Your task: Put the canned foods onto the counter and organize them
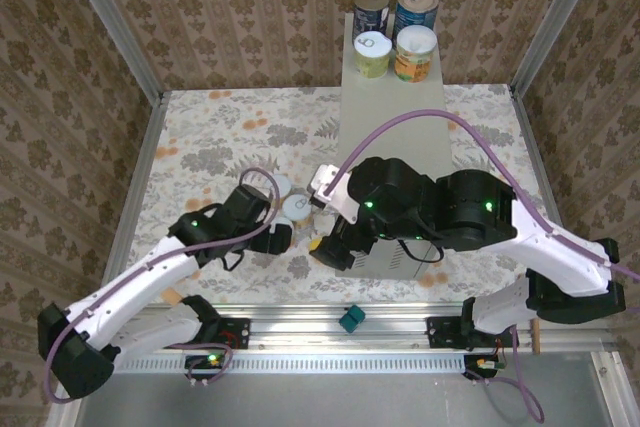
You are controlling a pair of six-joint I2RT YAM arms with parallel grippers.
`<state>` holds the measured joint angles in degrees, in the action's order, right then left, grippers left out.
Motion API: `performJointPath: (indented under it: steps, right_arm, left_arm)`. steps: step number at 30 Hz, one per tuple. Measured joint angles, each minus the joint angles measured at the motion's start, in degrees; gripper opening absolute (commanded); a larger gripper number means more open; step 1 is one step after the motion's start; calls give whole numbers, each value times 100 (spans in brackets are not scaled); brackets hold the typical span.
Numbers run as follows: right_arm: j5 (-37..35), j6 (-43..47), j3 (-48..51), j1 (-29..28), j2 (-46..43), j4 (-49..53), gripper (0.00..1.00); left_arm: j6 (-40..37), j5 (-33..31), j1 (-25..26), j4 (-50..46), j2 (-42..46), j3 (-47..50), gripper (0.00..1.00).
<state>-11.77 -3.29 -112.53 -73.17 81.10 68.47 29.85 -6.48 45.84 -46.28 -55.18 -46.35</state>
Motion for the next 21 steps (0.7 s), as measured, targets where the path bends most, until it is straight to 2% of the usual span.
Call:
performJointPath:
  steps: [5,13,21]
  right_arm:
    - [57,4,-42,-105,153,0,100]
    - [66,-17,-243,-208,282,-13,100]
    - [61,-238,647,-219,-181,-422,100]
  left_arm:
    - [46,-146,144,142,-378,293,97]
    - [57,-328,177,883,-1108,599,97]
    - [-74,-435,164,1604,-2098,496,95]
